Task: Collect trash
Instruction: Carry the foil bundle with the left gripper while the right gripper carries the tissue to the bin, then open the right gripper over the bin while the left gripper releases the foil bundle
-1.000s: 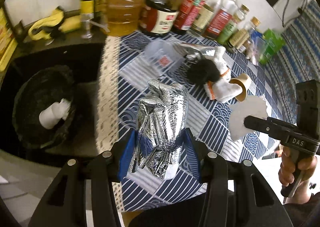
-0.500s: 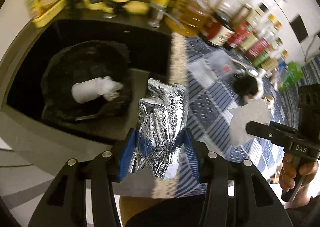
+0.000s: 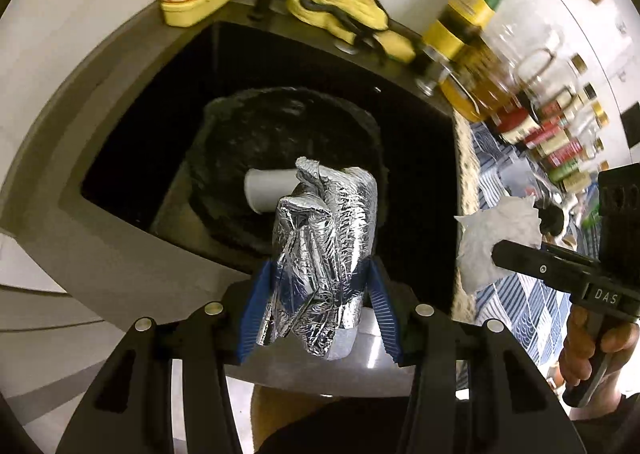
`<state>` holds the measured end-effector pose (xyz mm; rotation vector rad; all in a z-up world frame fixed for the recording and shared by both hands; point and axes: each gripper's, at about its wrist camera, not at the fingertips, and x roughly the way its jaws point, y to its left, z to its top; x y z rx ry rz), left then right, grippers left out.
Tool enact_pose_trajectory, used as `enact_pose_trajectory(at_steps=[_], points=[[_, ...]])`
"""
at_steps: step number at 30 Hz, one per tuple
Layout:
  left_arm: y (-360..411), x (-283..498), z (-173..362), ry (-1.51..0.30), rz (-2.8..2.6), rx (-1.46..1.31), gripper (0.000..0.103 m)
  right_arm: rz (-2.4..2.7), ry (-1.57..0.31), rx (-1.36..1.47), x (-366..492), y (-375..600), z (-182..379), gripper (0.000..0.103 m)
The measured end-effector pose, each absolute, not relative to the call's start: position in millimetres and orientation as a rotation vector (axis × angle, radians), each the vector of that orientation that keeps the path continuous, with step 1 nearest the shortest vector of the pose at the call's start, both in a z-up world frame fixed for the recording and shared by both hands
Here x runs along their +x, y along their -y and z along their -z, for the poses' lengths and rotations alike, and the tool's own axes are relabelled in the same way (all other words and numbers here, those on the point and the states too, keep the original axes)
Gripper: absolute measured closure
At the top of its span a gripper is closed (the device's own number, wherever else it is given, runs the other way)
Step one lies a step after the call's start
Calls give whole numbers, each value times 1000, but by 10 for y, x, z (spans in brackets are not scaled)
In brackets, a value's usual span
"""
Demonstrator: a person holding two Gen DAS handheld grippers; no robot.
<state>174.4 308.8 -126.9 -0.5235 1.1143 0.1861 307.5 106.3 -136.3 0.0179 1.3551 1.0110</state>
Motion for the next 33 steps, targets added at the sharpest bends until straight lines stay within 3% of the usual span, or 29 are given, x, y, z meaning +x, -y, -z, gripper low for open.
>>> enact_pose_trajectory(at_steps=[18, 33], points=[[-3904, 2381, 1349, -1103, -110, -548, 56, -975, -1363, -52, 3542, -2053, 1393, 65], [-4153, 2630, 1594, -1157, -153, -631, 47, -938, -1437, 69, 3834, -2033, 1544, 44]])
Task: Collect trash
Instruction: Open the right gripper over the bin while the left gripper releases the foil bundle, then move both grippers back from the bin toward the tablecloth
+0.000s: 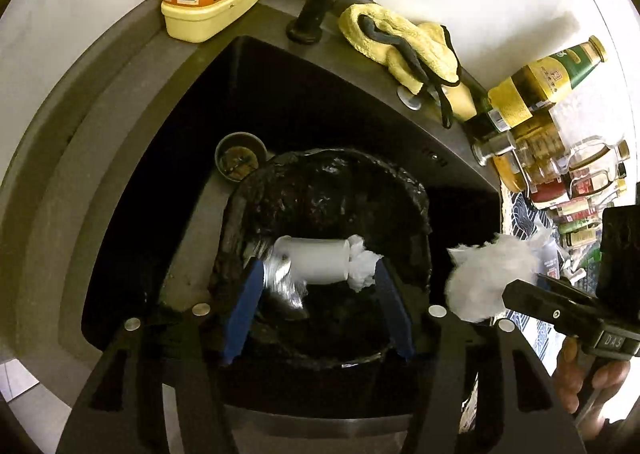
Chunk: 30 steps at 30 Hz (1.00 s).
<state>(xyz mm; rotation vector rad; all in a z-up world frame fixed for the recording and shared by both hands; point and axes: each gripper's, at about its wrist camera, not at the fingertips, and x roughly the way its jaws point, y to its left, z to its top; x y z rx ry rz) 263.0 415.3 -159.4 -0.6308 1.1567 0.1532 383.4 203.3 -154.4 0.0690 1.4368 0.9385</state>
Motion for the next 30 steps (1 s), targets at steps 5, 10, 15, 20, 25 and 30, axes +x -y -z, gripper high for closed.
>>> enact_pose_trajectory(at_steps=[5, 10, 15, 20, 25, 30], points=[[-4088, 2608, 1528, -1154, -146, -613, 47, -931, -1430, 94, 3794, -1949, 1507, 37], [-4008, 2523, 1409, -1127, -141, -598, 47, -932, -1386, 102, 3695, -1834, 1373, 36], [-3895, 2399, 1321, -1110, -139, -583, 45, -920, -1340, 120, 3570, -1646, 1252, 37], [-3770, 2281, 1221, -1086, -126, -569, 40, -889, -1310, 149, 3471, -1400, 1184, 35], [-3548, 2213, 983, -1058, -66, -510, 40, -810, -1255, 172, 3434, -1023, 1042, 27], [-3313, 2270, 847, -1056, -8, -462, 40, -718, -1218, 203, 3461, -573, 915, 25]])
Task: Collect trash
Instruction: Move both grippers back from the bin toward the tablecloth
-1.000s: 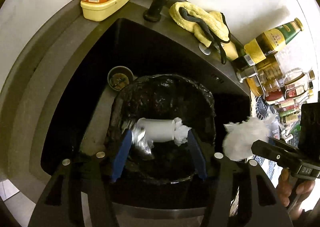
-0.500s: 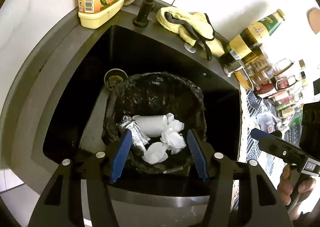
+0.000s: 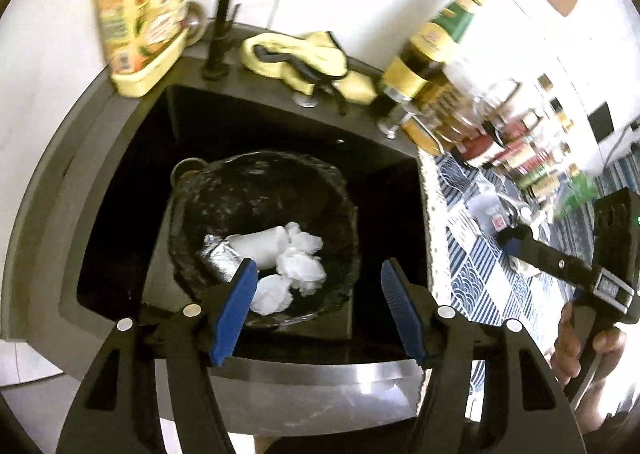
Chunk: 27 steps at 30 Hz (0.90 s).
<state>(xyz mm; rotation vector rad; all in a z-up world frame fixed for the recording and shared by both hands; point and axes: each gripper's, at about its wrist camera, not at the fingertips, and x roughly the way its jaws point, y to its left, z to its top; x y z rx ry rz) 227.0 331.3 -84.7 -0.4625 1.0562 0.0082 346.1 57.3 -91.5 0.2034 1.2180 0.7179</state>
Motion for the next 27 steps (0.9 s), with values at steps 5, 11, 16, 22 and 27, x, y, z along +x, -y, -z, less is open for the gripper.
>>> enact_pose_trajectory(at_steps=[5, 11, 16, 22, 27], points=[[-3037, 2328, 772, -1050, 37, -423, 40, -636, -1201, 180, 3473, -143, 843, 25], [-2693, 2406, 748, -1052, 41, -428, 40, -611, -1201, 177, 3491, 337, 821, 25], [-2292, 2446, 696, -1040, 23, -455, 39, -613, -1198, 179, 3517, 820, 751, 25], [-1725, 2548, 691, -1049, 57, -469, 39, -546, -1149, 161, 3533, 1565, 669, 24], [-1309, 2646, 693, -1059, 66, -463, 39, -484, -1144, 201, 3604, 2173, 721, 24]])
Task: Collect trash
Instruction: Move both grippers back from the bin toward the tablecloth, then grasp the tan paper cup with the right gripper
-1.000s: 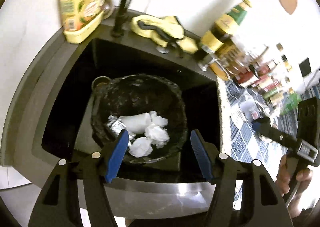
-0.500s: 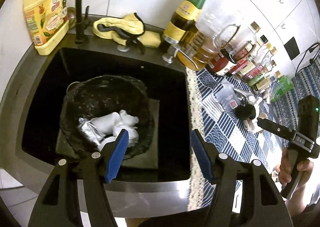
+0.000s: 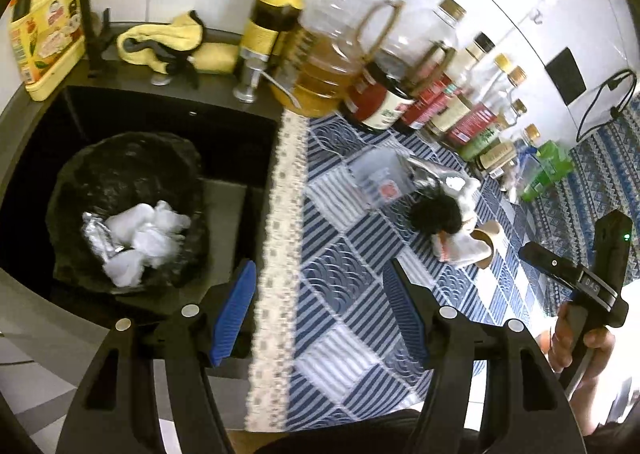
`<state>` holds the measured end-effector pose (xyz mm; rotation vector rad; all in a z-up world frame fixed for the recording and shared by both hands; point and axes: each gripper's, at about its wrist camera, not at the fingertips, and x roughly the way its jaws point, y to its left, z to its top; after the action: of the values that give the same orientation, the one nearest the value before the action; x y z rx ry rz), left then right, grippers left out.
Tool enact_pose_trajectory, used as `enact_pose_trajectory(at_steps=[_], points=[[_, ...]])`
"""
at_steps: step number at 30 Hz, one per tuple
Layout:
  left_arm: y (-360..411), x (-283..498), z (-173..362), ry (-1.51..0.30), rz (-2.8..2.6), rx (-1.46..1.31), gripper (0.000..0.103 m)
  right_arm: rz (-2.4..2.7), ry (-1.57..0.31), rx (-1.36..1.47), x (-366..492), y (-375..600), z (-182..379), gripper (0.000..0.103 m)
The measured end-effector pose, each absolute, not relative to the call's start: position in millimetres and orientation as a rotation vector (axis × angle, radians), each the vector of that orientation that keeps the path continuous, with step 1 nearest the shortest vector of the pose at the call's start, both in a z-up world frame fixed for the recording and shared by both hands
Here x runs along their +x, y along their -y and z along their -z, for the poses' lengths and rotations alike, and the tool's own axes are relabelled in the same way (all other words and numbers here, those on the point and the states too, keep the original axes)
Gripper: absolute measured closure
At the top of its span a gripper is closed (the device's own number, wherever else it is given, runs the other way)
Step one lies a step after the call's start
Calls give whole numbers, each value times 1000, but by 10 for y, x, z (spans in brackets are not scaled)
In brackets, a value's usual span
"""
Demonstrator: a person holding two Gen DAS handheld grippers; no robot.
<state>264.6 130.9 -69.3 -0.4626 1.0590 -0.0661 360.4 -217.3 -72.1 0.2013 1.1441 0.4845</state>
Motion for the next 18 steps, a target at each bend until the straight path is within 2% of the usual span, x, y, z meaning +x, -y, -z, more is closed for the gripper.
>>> enact_pose_trajectory(at_steps=[6, 7, 18], points=[[-901, 2729, 658, -1065, 58, -430, 38, -424, -1162, 317, 3745, 2866, 825, 20], [-851, 2740, 654, -1070, 51, -435, 36, -422, -1171, 346, 3767, 2955, 855, 20], [-487, 2764, 464, -1062, 21, -490, 35, -335, -1246, 596, 4115, 3680, 1363, 20]])
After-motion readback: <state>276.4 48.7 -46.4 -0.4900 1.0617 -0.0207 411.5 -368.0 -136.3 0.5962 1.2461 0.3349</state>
